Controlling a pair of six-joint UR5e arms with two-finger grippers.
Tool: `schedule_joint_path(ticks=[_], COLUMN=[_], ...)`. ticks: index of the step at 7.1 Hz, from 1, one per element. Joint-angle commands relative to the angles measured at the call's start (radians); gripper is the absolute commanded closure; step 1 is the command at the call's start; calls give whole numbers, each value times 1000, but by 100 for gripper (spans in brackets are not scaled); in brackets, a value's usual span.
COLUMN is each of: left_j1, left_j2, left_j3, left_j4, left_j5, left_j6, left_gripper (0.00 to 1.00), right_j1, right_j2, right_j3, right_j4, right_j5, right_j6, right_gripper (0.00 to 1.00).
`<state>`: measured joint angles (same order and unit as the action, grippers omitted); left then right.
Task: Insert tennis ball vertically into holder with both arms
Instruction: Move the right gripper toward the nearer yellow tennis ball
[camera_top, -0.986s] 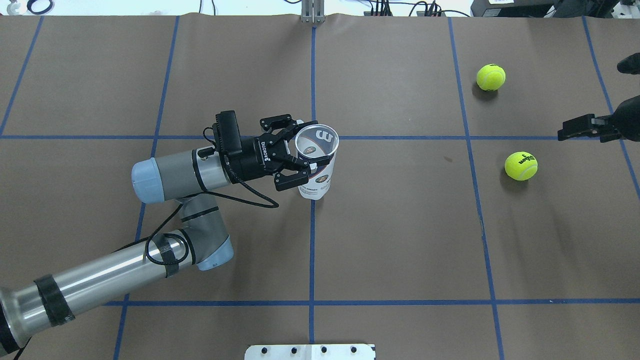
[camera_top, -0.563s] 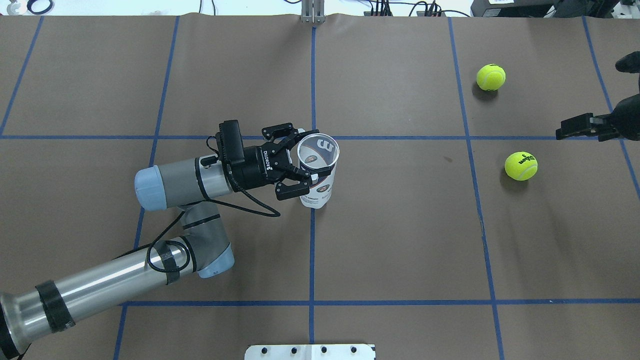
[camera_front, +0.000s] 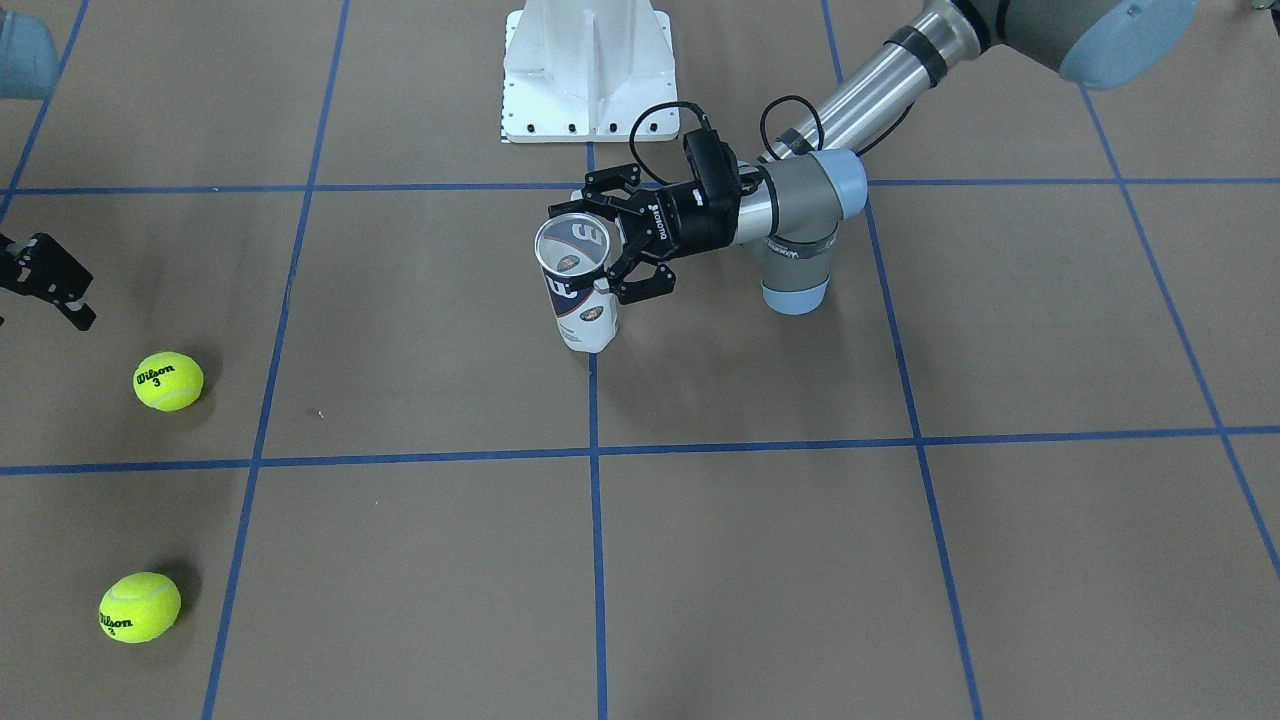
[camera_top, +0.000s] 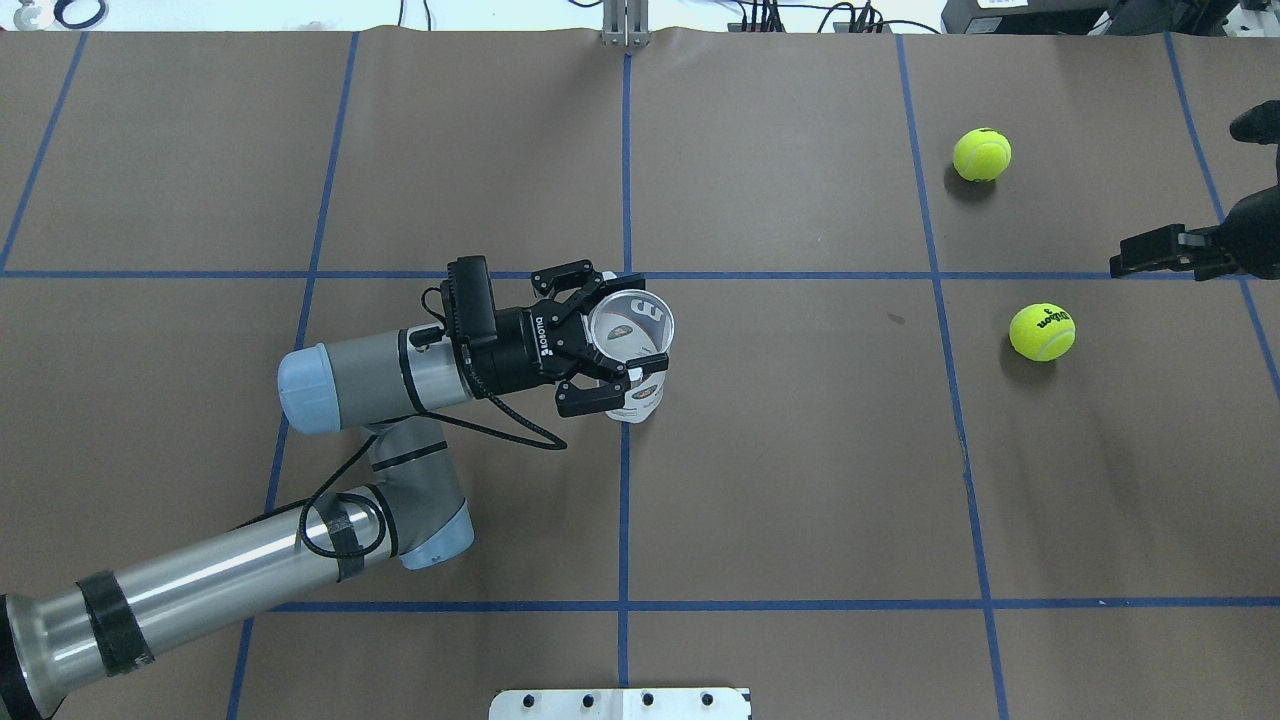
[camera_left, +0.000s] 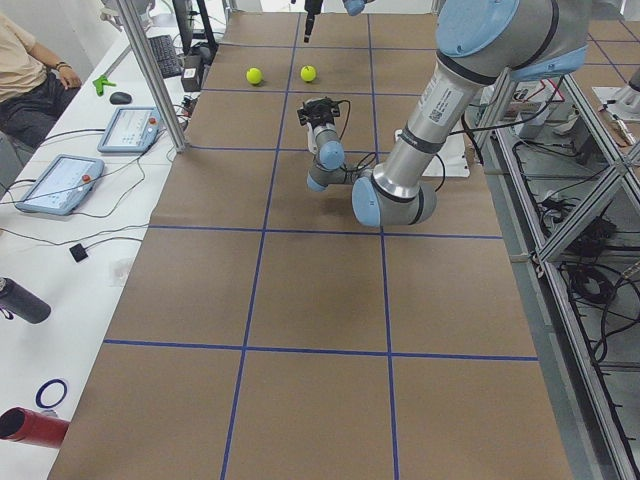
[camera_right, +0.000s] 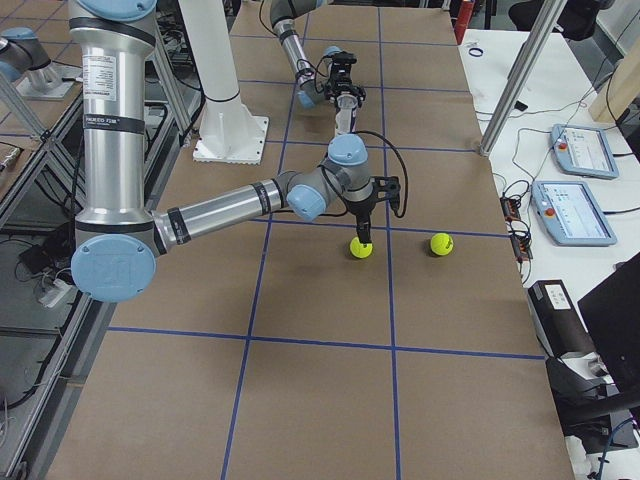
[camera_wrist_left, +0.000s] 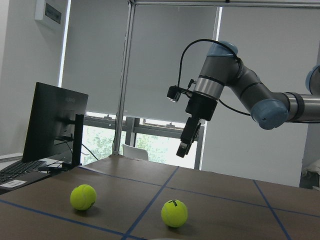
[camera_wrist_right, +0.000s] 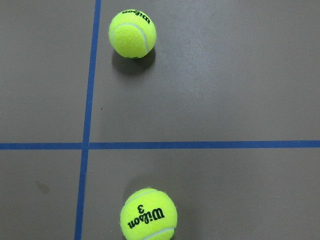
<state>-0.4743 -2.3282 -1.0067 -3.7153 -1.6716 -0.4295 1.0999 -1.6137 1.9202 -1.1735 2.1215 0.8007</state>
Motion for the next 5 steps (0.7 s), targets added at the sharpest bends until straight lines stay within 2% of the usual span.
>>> schedule_joint_path(ticks=[1, 5], left_j1=[-3, 10], left_j2=[3, 36], left_j3=[0, 2], left_j4=[-18, -18], left_j5=[1, 1], left_j6=[0, 2], left_gripper=[1, 1], right_j1=[0, 0], right_j2=[1, 1], right_j3=[0, 2], right_j4=[0, 2], right_j5=[2, 5], right_j6=[0, -2], right_gripper=[0, 0])
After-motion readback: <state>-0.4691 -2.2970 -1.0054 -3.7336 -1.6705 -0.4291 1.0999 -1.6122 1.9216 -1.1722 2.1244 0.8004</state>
